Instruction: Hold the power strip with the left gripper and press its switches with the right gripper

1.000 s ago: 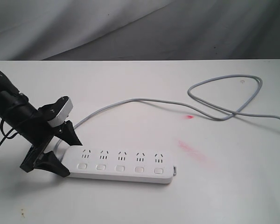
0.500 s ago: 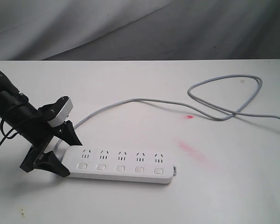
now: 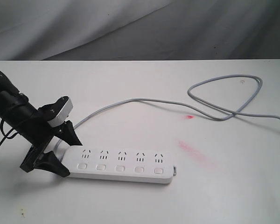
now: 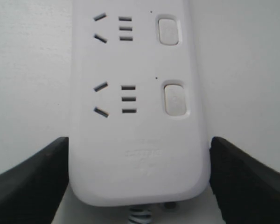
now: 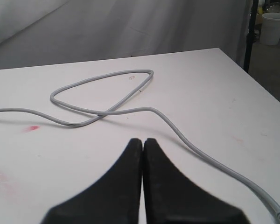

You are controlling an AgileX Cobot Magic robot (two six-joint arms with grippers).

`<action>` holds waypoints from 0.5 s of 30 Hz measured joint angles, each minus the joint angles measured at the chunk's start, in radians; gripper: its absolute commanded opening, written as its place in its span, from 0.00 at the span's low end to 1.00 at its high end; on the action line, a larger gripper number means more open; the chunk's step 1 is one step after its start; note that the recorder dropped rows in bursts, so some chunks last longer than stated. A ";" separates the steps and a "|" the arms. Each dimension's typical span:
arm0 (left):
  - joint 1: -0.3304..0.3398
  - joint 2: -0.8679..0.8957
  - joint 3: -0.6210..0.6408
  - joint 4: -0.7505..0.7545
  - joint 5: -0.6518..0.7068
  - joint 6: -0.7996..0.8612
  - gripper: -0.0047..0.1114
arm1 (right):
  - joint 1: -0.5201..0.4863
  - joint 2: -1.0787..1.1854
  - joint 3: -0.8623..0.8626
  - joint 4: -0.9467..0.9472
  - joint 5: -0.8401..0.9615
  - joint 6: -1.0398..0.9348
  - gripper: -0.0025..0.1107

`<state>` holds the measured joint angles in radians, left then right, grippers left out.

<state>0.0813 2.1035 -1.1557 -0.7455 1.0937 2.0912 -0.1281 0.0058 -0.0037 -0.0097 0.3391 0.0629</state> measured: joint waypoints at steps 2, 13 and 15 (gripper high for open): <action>0.000 0.000 0.000 0.000 0.002 0.000 0.55 | 0.000 0.000 0.000 0.000 0.000 0.000 0.02; 0.000 -0.065 0.000 0.032 0.046 0.000 0.94 | 0.000 0.000 0.000 0.000 0.000 0.000 0.02; 0.000 -0.158 0.000 0.032 0.048 0.000 0.94 | 0.000 0.000 0.000 0.000 0.000 0.000 0.02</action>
<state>0.0813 1.9452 -1.1557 -0.7134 1.1416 2.0912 -0.1281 0.0058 -0.0037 -0.0097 0.3391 0.0629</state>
